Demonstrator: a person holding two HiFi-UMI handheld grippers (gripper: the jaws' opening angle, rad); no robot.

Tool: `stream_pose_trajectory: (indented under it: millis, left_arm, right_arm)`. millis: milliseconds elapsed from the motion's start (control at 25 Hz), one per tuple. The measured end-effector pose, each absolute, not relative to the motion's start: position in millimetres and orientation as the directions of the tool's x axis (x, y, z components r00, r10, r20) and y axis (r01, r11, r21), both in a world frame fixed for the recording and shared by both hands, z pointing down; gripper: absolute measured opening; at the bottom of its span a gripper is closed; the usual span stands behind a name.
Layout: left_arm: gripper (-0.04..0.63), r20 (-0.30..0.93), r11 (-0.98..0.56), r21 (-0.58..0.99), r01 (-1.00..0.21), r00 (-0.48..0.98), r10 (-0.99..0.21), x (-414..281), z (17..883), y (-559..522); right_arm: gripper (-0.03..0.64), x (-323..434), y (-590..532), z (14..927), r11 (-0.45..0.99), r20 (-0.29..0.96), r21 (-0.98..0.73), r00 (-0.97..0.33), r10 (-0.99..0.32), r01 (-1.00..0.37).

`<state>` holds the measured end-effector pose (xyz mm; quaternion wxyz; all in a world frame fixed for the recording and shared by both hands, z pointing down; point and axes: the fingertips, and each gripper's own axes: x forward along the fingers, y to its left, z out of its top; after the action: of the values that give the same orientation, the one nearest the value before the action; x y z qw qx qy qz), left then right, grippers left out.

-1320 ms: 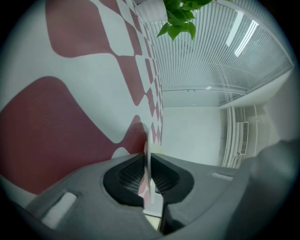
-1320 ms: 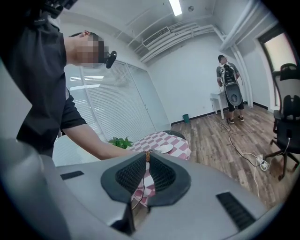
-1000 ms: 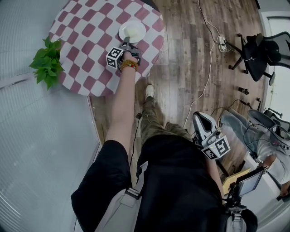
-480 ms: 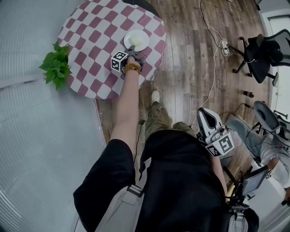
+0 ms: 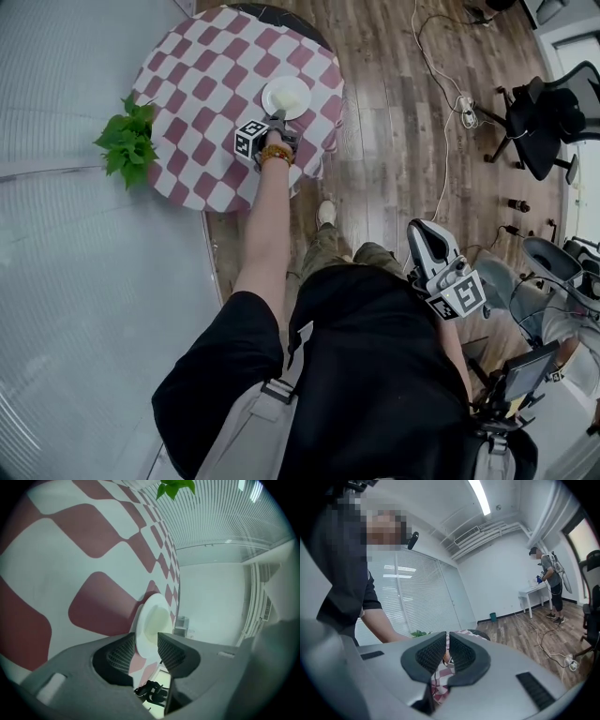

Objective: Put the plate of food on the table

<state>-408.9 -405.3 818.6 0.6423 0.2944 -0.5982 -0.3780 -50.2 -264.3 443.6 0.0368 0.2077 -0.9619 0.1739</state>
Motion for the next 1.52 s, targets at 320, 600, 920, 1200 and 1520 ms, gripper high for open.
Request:
stream_pose_trajectory:
  millis: [320, 600, 920, 1200, 1520]
  left_arm:
    - [0.137, 0.446, 0.446, 0.879, 0.168, 0.039, -0.894, -373, 796, -373]
    - [0.135, 0.386, 0.370, 0.921, -0.122, 0.151, -0.910, -335, 758, -288]
    - [0.023, 0.142, 0.113, 0.967, -0.228, 0.116, -0.983, -334, 661, -220]
    - [0.006, -0.029, -0.078, 0.676, -0.733, 0.080, -0.996, -333, 515, -196]
    - [0.005, -0.200, -0.217, 0.214, -0.952, 0.175, -0.964, -272, 406, -188]
  right_arm:
    - [0.026, -61, -273, 439, 0.875, 0.092, -0.319, -0.931, -0.354, -0.365]
    - [0.026, -109, -284, 422, 0.923, 0.023, -0.320, -0.976, -0.215, -0.211]
    - [0.026, -167, -281, 422, 0.961, -0.005, -0.270, -0.998, -0.065, -0.062]
    - [0.026, -203, -253, 426, 0.983, 0.038, -0.175, -0.997, 0.072, 0.064]
    - [0.026, -207, -236, 411, 0.986, 0.024, -0.098, -0.991, 0.135, 0.132]
